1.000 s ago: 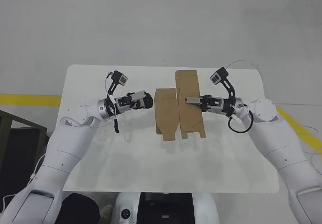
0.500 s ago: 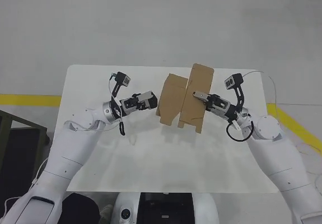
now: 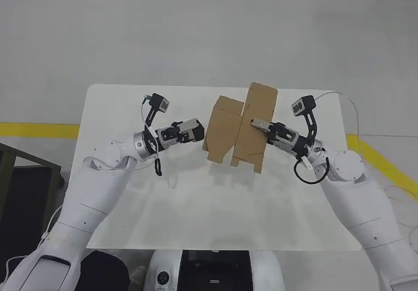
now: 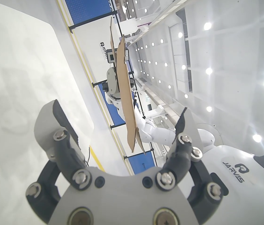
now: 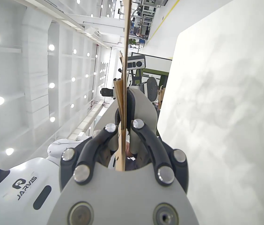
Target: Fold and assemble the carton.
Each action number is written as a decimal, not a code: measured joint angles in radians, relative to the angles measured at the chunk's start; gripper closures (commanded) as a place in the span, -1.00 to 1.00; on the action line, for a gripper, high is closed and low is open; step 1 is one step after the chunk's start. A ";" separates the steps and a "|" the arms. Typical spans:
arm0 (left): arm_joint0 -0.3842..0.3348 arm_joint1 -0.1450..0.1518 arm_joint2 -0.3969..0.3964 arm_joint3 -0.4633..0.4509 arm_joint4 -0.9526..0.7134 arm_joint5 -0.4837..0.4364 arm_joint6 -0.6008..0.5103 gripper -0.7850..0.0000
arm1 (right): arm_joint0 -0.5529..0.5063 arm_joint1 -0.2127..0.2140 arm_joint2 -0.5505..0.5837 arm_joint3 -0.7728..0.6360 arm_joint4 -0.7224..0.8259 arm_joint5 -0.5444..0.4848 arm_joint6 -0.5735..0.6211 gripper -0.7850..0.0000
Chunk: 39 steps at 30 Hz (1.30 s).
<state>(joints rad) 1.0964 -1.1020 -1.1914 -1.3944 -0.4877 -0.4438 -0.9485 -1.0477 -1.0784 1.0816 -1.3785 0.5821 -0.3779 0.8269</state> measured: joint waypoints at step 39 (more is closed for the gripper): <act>0.007 -0.079 0.186 -0.049 0.289 -0.017 0.497 -0.44 | -0.317 -0.038 0.073 -0.285 -0.205 0.143 -0.666 1.00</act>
<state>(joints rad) 1.1038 -1.1813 -1.0049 -1.4439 -0.1985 -0.4610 -0.4518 -1.3646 -1.1163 1.1546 -1.6637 0.3773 -0.2347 0.1606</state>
